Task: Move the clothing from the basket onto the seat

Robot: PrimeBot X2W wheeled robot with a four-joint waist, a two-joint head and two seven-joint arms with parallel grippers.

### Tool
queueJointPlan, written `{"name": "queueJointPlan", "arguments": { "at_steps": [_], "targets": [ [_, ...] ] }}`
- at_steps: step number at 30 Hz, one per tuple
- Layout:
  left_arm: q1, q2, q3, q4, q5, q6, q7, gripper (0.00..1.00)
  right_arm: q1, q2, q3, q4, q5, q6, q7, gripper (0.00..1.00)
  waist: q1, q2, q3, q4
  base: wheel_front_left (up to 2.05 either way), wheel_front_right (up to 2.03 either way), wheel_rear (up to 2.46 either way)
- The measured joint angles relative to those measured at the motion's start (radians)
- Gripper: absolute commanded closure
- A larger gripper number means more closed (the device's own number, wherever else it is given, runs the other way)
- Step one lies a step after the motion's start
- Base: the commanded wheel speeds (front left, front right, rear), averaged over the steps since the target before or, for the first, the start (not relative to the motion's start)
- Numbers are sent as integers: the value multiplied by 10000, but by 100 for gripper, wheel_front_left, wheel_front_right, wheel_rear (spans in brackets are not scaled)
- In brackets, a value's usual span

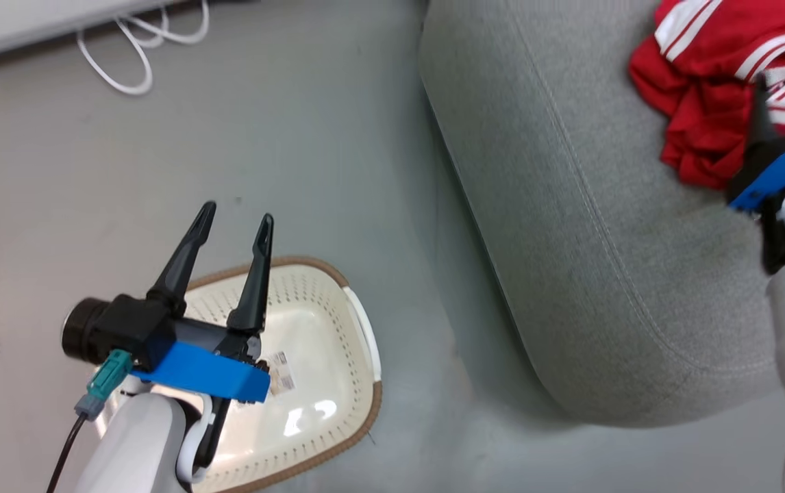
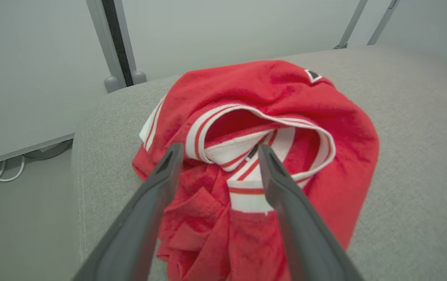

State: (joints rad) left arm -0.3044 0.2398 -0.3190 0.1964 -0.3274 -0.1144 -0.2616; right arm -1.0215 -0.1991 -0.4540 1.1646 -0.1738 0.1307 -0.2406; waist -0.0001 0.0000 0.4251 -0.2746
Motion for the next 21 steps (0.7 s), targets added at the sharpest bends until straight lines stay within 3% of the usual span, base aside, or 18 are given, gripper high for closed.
{"name": "queueJointPlan", "arguments": {
  "at_steps": [8, 11, 12, 21],
  "targets": [
    [854, -533, 792, 259, -54, -21, -4, 0, 1489, 686, 1889, -882, 447, 0, -188, 0, -1, 0, -1255, 383, 0, 0, 0],
    [1143, -692, 1058, 332, -4, -82, -6, 0, 2440, 759, 2537, -1893, 579, 0, -207, 0, -1, 0, -1695, 545, 0, 0, 0],
    [1292, -809, 1273, 372, 21, -92, -10, 0, 3169, 872, 2759, -2732, 564, 0, -213, 0, -1, 0, -1952, 666, 0, 0, 0],
    [1806, -1162, 2084, 606, 244, -98, -13, 0, 5890, 1406, 3471, -5574, 1051, 0, -199, 0, -2, 1, -2850, 1186, 0, 0, 0]
  ]
}}
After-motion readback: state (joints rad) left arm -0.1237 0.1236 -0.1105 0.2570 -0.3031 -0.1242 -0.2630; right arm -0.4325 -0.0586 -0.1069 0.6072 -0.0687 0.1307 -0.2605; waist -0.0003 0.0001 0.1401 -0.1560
